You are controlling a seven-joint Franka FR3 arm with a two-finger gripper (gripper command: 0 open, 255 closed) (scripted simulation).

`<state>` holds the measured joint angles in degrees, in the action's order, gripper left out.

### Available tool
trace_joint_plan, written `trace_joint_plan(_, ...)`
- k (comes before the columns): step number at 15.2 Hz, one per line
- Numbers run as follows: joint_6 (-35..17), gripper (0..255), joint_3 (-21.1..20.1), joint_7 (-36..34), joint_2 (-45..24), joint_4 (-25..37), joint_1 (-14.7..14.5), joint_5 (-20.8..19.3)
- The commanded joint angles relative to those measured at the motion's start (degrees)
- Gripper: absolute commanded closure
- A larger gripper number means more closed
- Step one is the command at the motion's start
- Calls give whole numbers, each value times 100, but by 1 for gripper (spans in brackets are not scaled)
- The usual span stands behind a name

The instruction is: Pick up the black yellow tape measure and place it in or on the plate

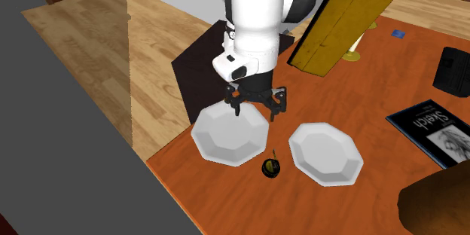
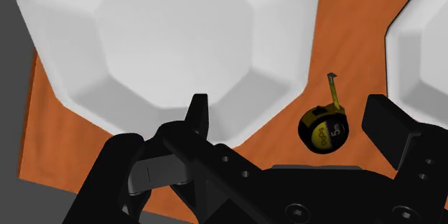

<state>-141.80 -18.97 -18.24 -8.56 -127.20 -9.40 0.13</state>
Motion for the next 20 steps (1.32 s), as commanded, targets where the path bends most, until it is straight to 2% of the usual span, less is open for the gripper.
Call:
trace_joint_plan(1, -172, 0, 9, -238, -454, 342, -117, -236)
trace_joint_plan(7, -420, 0, 176, -777, -1642, 1453, -594, -778)
trace_joint_plan(15, -780, 0, 325, -901, -2150, 1594, -740, -963)
trace_joint_plan(20, -780, 0, 325, -901, -2150, 1594, -740, -963)
